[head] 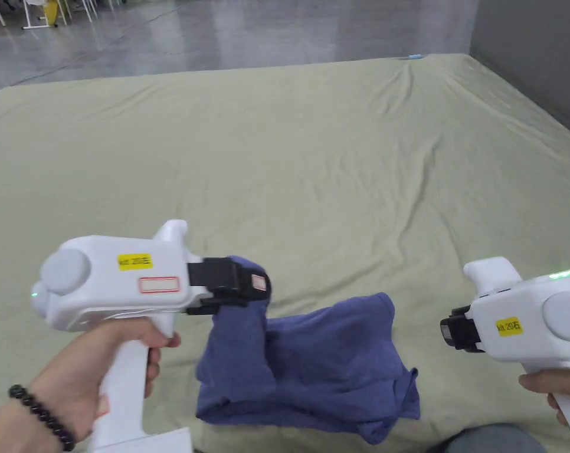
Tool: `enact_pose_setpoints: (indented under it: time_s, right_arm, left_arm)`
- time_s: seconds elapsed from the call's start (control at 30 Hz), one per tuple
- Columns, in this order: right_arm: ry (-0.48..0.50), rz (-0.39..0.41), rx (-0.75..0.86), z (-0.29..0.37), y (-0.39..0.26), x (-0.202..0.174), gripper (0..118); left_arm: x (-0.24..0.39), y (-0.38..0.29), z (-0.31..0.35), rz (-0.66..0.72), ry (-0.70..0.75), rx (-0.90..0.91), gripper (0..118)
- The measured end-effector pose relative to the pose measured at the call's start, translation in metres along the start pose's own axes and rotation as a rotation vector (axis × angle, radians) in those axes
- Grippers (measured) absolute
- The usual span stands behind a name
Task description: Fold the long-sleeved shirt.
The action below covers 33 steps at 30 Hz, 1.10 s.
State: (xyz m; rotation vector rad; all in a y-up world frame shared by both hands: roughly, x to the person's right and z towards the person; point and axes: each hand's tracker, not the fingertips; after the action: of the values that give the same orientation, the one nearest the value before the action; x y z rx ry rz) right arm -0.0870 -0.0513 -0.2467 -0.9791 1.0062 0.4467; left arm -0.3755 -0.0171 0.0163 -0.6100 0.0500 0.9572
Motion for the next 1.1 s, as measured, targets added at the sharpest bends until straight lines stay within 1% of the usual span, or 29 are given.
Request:
enact_pose_setpoints:
  time_s: [0.03, 0.13, 0.2, 0.27, 0.3, 0.33, 0.37, 0.4, 0.43, 0.47, 0.53, 0.6, 0.63, 0.67, 0.7, 0.73, 0.77, 0.8, 0.87, 1.0, 1.1]
  right_arm:
    - [-0.004, -0.004, -0.004, -0.001, -0.001, 0.002, 0]
    - [-0.005, -0.013, -0.010, -0.004, -0.004, 0.008, 0]
    - [-0.005, -0.020, -0.008, -0.002, -0.005, 0.012, 0]
    - [-0.004, -0.026, -0.005, 0.000, -0.006, 0.015, 0]
    - [-0.005, -0.029, -0.003, 0.001, -0.007, 0.017, 0]
    - [-0.008, -0.032, -0.001, 0.001, -0.008, 0.018, 0]
    - [-0.011, -0.033, 0.000, 0.001, -0.008, 0.019, 0]
    - [-0.011, -0.032, -0.001, 0.001, -0.009, 0.020, 0]
    - [-0.009, -0.033, -0.002, 0.000, -0.009, 0.020, 0]
    - [-0.008, -0.033, -0.002, 0.000, -0.010, 0.019, 0]
    - [-0.005, -0.030, -0.005, -0.002, -0.009, 0.018, 0]
    - [-0.003, -0.028, -0.006, 0.001, -0.008, 0.015, 0]
    - [-0.001, -0.028, -0.005, 0.001, -0.008, 0.014, 0]
    - [0.003, -0.027, -0.004, 0.002, -0.008, 0.014, 0]
    - [0.012, -0.026, -0.002, 0.002, -0.008, 0.013, 0]
    - [0.020, -0.026, -0.002, 0.001, -0.006, 0.014, 0]
    - [0.023, -0.028, -0.001, 0.001, -0.005, 0.014, 0]
    - [0.025, -0.027, 0.000, 0.001, -0.005, 0.013, 0]
    - [0.025, -0.020, 0.002, 0.000, -0.005, 0.012, 0]
    - [0.027, -0.018, 0.000, -0.001, -0.008, 0.012, 0]
    - [0.016, -0.025, 0.000, 0.000, -0.009, 0.014, 0]
  left_arm:
    - [0.009, 0.000, -0.023, -0.035, -0.001, -0.043, 0]
    - [0.018, 0.000, -0.086, -0.058, -0.012, -0.141, 0]
    - [0.019, -0.006, -0.122, -0.066, 0.027, -0.194, 1]
    - [0.011, -0.009, -0.146, -0.037, 0.080, -0.233, 1]
    - [0.004, -0.009, -0.154, -0.001, 0.088, -0.222, 6]
    - [-0.002, -0.007, -0.157, 0.013, 0.074, -0.222, 19]
    - [-0.002, -0.008, -0.156, 0.023, 0.068, -0.212, 56]
    - [-0.003, -0.007, -0.153, 0.021, 0.070, -0.199, 91]
    - [-0.001, -0.005, -0.146, 0.016, 0.064, -0.187, 112]
    - [0.001, -0.003, -0.134, 0.011, 0.045, -0.153, 118]
    - [0.013, 0.003, -0.105, -0.003, -0.003, -0.072, 117]
    - [0.022, 0.005, -0.075, -0.030, 0.032, -0.031, 115]
    - [0.027, 0.001, -0.060, -0.045, 0.074, 0.013, 108]
    - [0.029, -0.003, -0.049, -0.094, 0.114, 0.069, 77]
    - [0.032, -0.009, -0.042, -0.165, 0.167, 0.109, 36]
    - [0.032, -0.016, -0.043, -0.247, 0.268, 0.089, 1]
    - [0.032, -0.023, -0.047, -0.301, 0.364, 0.064, 0]
    - [0.029, -0.032, -0.054, -0.344, 0.431, 0.043, 0]
    - [0.022, -0.045, -0.074, -0.395, 0.421, -0.051, 0]
    - [0.017, -0.066, -0.134, -0.317, 0.337, -0.158, 0]
    - [0.021, -0.078, -0.178, -0.311, 0.287, -0.232, 0]
